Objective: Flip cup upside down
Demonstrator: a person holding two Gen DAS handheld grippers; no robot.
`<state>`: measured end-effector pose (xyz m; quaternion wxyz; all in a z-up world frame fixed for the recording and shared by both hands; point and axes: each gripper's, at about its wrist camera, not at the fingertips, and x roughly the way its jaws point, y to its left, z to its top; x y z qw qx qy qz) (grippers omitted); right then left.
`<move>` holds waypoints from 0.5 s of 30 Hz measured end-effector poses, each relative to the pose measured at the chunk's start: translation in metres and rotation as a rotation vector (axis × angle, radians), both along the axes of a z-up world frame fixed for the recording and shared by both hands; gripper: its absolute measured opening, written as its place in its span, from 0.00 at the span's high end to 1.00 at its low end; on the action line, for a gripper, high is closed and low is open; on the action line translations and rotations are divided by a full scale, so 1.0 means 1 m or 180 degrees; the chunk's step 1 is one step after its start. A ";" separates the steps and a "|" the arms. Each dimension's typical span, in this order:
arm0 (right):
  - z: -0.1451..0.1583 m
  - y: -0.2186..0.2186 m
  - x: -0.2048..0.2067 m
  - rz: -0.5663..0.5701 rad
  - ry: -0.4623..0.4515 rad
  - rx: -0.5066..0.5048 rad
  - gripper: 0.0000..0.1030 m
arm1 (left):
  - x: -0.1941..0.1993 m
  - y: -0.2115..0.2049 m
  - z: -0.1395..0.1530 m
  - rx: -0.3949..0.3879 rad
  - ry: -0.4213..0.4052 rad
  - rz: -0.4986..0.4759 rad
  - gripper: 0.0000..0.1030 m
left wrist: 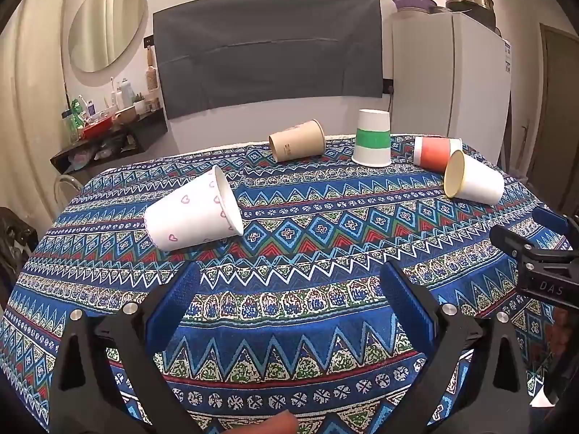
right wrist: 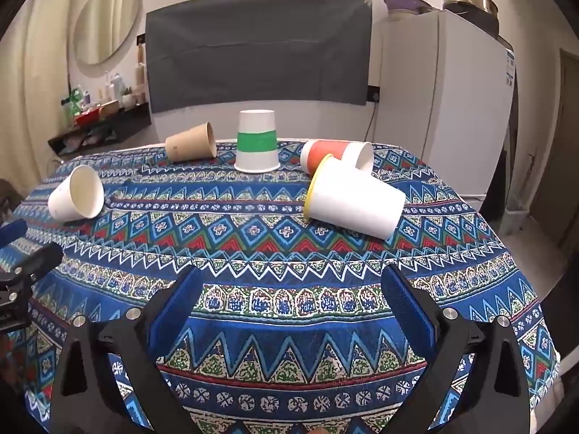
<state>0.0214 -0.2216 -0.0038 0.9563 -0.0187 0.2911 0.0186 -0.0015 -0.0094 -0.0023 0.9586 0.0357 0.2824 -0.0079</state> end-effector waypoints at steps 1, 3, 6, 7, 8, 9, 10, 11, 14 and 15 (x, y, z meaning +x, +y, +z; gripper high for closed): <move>0.000 0.000 0.001 0.0004 0.0007 -0.0005 0.08 | 0.000 0.000 0.000 0.0000 0.0000 0.0002 0.06; 0.000 0.001 0.001 -0.0004 0.0025 -0.0026 0.08 | 0.000 0.000 0.000 0.0002 -0.0001 0.0012 0.06; 0.000 0.001 0.002 -0.0001 0.0041 -0.0028 0.08 | 0.001 0.001 0.001 -0.0005 0.0005 0.0008 0.06; -0.001 0.001 0.003 0.0001 0.0047 -0.0033 0.08 | 0.001 0.001 0.001 -0.0003 0.0007 0.0005 0.06; -0.001 0.001 0.004 0.0000 0.0051 -0.0039 0.08 | 0.001 0.001 0.001 -0.0001 0.0007 0.0000 0.06; -0.001 0.002 0.004 0.0003 0.0055 -0.0041 0.08 | 0.001 0.001 0.001 0.0001 0.0006 -0.0003 0.06; -0.001 0.002 0.004 0.0008 0.0057 -0.0041 0.08 | 0.000 0.000 0.001 0.0005 0.0003 -0.0004 0.06; -0.001 0.002 0.004 0.0010 0.0058 -0.0042 0.08 | 0.000 0.000 0.002 0.0008 -0.0002 -0.0008 0.06; -0.001 0.002 0.004 0.0005 0.0057 -0.0036 0.08 | -0.001 0.000 0.002 0.0025 -0.0010 -0.0006 0.06; -0.002 0.002 0.004 0.0005 0.0056 -0.0031 0.08 | -0.001 0.000 0.002 0.0028 -0.0014 -0.0005 0.06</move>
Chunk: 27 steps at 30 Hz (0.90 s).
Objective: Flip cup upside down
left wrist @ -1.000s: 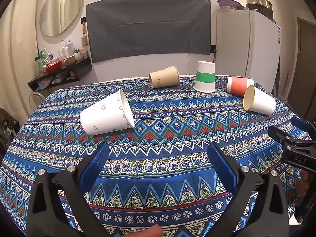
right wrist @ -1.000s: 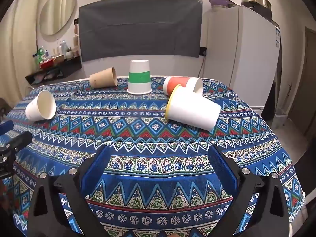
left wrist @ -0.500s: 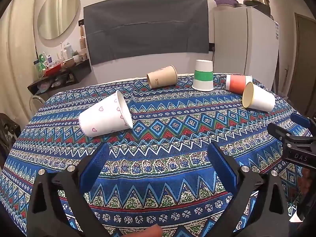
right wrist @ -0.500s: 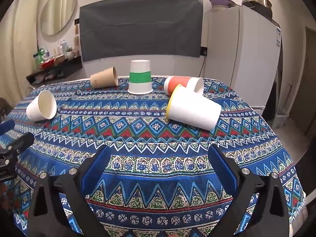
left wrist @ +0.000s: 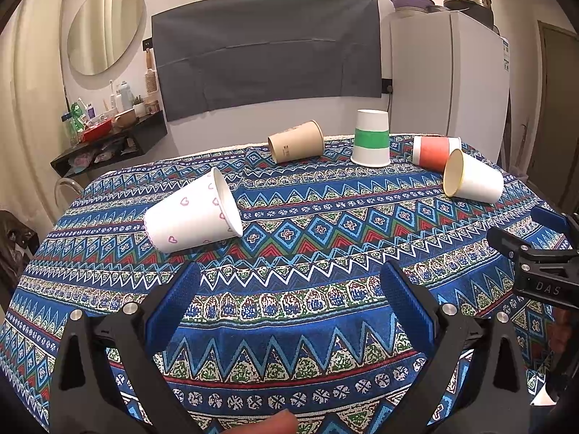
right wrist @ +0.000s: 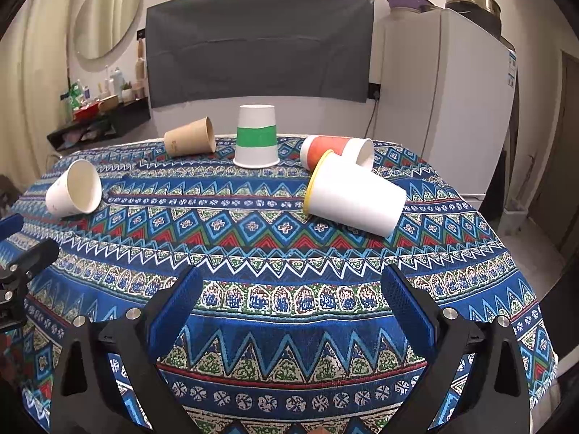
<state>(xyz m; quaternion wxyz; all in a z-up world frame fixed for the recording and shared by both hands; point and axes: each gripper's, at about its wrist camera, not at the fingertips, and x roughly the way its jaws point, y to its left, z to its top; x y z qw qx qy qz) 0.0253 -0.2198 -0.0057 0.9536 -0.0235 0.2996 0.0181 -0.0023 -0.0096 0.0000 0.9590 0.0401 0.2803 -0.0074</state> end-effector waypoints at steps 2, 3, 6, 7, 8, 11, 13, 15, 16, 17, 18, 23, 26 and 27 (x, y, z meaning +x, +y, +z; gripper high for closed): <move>-0.001 0.000 0.001 -0.0001 0.0003 0.0001 0.08 | 0.000 0.000 0.000 0.0006 -0.0004 0.0011 0.06; -0.001 0.000 0.001 -0.0001 0.0003 0.0001 0.08 | 0.000 0.000 0.000 0.0007 0.0001 0.0018 0.06; -0.001 0.000 0.000 -0.0004 0.0003 -0.0001 0.08 | -0.001 0.000 0.000 0.0014 0.0006 0.0004 0.06; -0.001 0.000 0.000 -0.0006 0.0002 -0.0003 0.08 | -0.001 -0.001 0.000 0.0022 0.0003 0.0002 0.06; -0.001 0.000 0.000 -0.0008 0.0003 -0.0006 0.08 | -0.001 -0.001 0.000 0.0034 -0.0002 0.0003 0.06; -0.001 0.000 0.000 -0.0011 0.0001 -0.0014 0.08 | -0.001 -0.003 0.001 0.0052 -0.0011 -0.0012 0.06; -0.001 0.001 0.000 -0.0009 0.0000 -0.0027 0.08 | -0.002 -0.004 0.001 0.0060 -0.0020 -0.0020 0.06; -0.001 0.001 0.000 -0.0008 -0.0004 -0.0041 0.08 | -0.002 -0.005 0.000 0.0072 -0.0025 -0.0027 0.06; 0.000 0.001 0.001 -0.0003 -0.0001 -0.0057 0.08 | -0.002 -0.005 0.001 0.0081 -0.0027 -0.0035 0.06; 0.000 0.002 0.000 -0.0004 -0.0003 -0.0070 0.08 | -0.002 -0.006 0.001 0.0091 -0.0030 -0.0042 0.06; 0.000 0.002 0.000 -0.0005 -0.0006 -0.0070 0.08 | -0.003 -0.006 0.001 0.0098 -0.0032 -0.0043 0.06; -0.001 0.001 0.001 0.0004 0.0021 -0.0066 0.08 | -0.002 -0.007 0.001 0.0112 -0.0017 -0.0054 0.06; -0.001 0.001 0.001 0.0011 0.0024 -0.0069 0.08 | -0.001 -0.008 -0.002 0.0090 0.0036 -0.0085 0.06; -0.001 0.001 0.002 0.0010 0.0024 -0.0072 0.08 | -0.002 -0.009 -0.005 0.0074 0.0058 -0.0104 0.06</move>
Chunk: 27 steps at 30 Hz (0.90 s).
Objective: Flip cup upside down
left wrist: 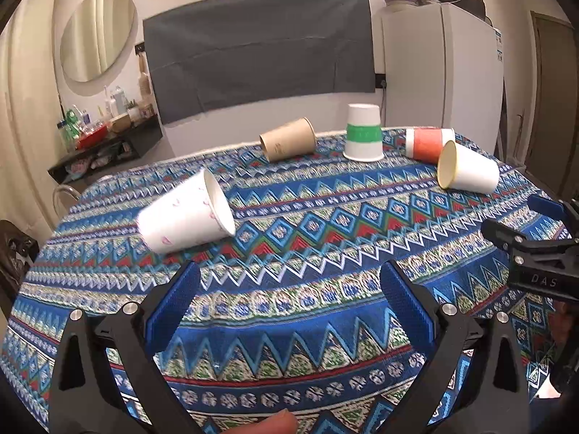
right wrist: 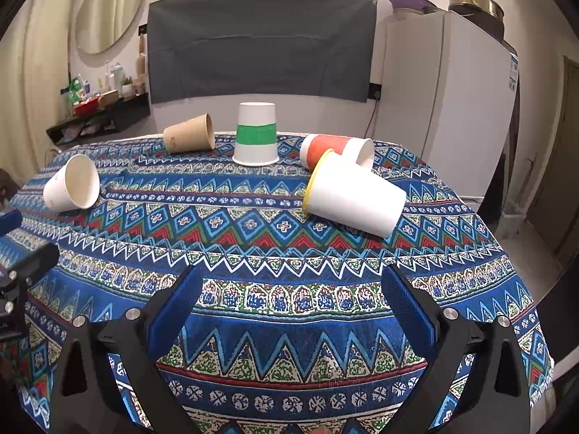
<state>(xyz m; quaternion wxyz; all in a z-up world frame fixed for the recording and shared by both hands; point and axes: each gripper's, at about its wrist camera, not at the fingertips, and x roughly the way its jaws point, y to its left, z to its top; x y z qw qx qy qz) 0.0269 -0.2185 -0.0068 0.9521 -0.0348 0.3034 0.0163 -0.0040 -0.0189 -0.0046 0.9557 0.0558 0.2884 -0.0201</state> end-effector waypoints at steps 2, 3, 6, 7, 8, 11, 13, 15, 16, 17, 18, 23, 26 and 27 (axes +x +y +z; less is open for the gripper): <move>0.000 0.000 0.000 0.0004 0.0007 0.0001 0.08 | 0.000 -0.007 -0.010 0.0079 0.0119 -0.0069 0.06; -0.001 0.000 0.001 0.0006 0.0015 0.0006 0.08 | -0.001 -0.008 -0.010 0.0091 0.0083 -0.0079 0.06; 0.000 -0.001 0.001 0.0004 0.0007 0.0004 0.08 | -0.007 -0.010 -0.006 0.0095 -0.0041 -0.0098 0.06; 0.000 -0.002 0.001 -0.0001 -0.0003 0.0003 0.08 | -0.009 -0.011 -0.006 0.0117 -0.0067 -0.0125 0.06; 0.001 -0.003 0.000 -0.0012 -0.0022 -0.0001 0.08 | -0.009 -0.014 -0.005 0.0142 -0.0085 -0.0128 0.06; 0.007 -0.008 -0.001 -0.0068 -0.0084 0.0001 0.08 | -0.005 -0.018 0.002 0.0102 -0.0086 -0.0189 0.06; 0.012 -0.015 -0.002 -0.0113 -0.0129 0.0019 0.08 | 0.001 -0.023 0.011 0.0064 -0.0078 -0.0244 0.06; 0.016 -0.023 -0.004 -0.0176 -0.0172 0.0043 0.08 | 0.008 -0.031 0.019 0.0052 -0.0067 -0.0312 0.06; 0.018 -0.028 -0.004 -0.0210 -0.0188 0.0062 0.08 | 0.013 -0.036 0.023 0.0037 -0.0043 -0.0375 0.06; 0.019 -0.033 -0.004 -0.0248 -0.0201 0.0083 0.08 | 0.018 -0.041 0.026 0.0003 -0.0002 -0.0452 0.06; 0.020 -0.038 -0.003 -0.0279 -0.0213 0.0102 0.08 | 0.023 -0.046 0.030 -0.0026 0.0049 -0.0528 0.06; 0.025 -0.061 -0.001 -0.0418 -0.0262 0.0139 0.08 | 0.046 -0.075 0.038 -0.0076 0.0161 -0.0823 0.06; 0.026 -0.074 0.001 -0.0514 -0.0299 0.0113 0.08 | 0.057 -0.096 0.038 0.0053 0.0110 -0.0952 0.06; 0.027 -0.080 0.001 -0.0544 -0.0307 0.0113 0.08 | 0.063 -0.106 0.038 0.0083 0.0117 -0.1044 0.06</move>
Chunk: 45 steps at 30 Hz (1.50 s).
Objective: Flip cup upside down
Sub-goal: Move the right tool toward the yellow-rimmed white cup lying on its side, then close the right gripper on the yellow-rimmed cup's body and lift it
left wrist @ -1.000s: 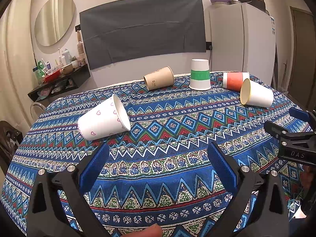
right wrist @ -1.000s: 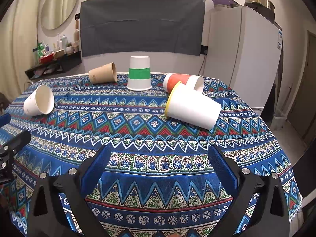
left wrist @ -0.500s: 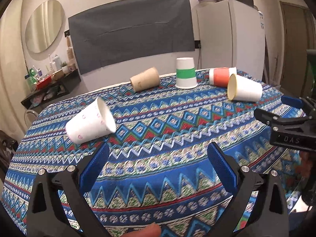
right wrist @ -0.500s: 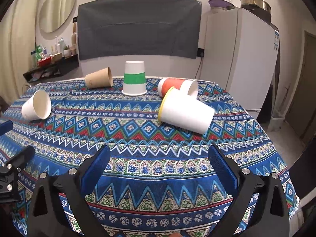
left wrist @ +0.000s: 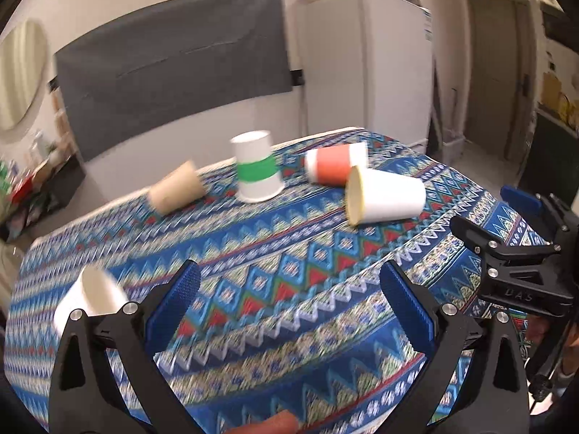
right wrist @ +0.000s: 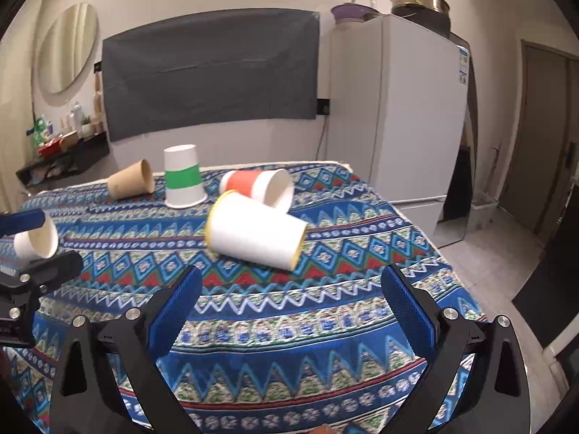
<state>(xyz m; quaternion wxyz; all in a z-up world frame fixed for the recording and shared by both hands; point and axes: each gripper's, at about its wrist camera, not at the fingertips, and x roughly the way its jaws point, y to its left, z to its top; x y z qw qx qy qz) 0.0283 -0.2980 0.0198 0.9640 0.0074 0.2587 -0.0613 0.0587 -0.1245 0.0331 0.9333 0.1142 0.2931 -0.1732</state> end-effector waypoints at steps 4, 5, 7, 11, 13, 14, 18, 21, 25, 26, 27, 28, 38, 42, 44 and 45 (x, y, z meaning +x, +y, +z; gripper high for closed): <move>0.000 -0.022 0.002 -0.0133 -0.0012 0.0005 0.08 | 0.026 -0.024 -0.006 0.0065 0.0134 -0.0169 0.06; -0.001 -0.026 0.003 -0.0162 -0.0004 -0.0003 0.08 | 0.032 -0.030 -0.008 0.0090 0.0167 -0.0190 0.06; -0.004 -0.036 0.006 -0.0213 0.0015 -0.0022 0.08 | 0.043 -0.037 -0.011 0.0104 0.0227 -0.0257 0.06; -0.010 -0.055 0.013 -0.0308 0.0074 -0.0027 0.08 | 0.063 -0.052 -0.020 0.0092 0.0354 -0.0394 0.06; -0.013 -0.066 0.019 -0.0335 0.0157 0.0076 0.08 | 0.074 -0.060 -0.026 0.0075 0.0458 -0.0491 0.06; -0.015 -0.072 0.021 -0.0348 0.0202 0.0157 0.08 | 0.077 -0.063 -0.027 0.0073 0.0491 -0.0532 0.06; -0.026 -0.096 0.031 -0.0325 0.0395 0.0505 0.08 | 0.089 -0.078 -0.035 0.0022 0.0581 -0.0769 0.06; -0.032 -0.109 0.035 -0.0286 0.0496 0.0735 0.08 | 0.097 -0.087 -0.040 -0.0022 0.0587 -0.0855 0.13; -0.035 -0.114 0.040 -0.0283 0.0533 0.0755 0.08 | 0.109 -0.094 -0.050 -0.0078 0.0744 -0.0907 0.46; -0.034 -0.114 0.041 -0.0268 0.0528 0.0725 0.08 | 0.111 -0.096 -0.052 -0.0067 0.0792 -0.0914 0.51; -0.033 -0.112 0.042 -0.0258 0.0519 0.0681 0.08 | 0.112 -0.097 -0.055 -0.0050 0.0838 -0.0928 0.61; -0.033 -0.111 0.044 -0.0259 0.0515 0.0635 0.08 | 0.112 -0.099 -0.057 -0.0027 0.0852 -0.0973 0.70; -0.033 -0.102 0.052 -0.0223 0.0623 0.0469 0.08 | 0.097 -0.107 -0.054 0.0060 0.0751 -0.1175 0.96; -0.033 -0.098 0.050 -0.0186 0.0647 0.0506 0.08 | 0.085 -0.100 -0.052 0.0109 0.0791 -0.1213 0.96; -0.032 -0.092 0.050 -0.0141 0.0652 0.0510 0.08 | 0.075 -0.091 -0.050 0.0139 0.0809 -0.1212 0.96; -0.031 -0.088 0.050 -0.0116 0.0644 0.0523 0.08 | 0.070 -0.087 -0.049 0.0170 0.0799 -0.1212 0.96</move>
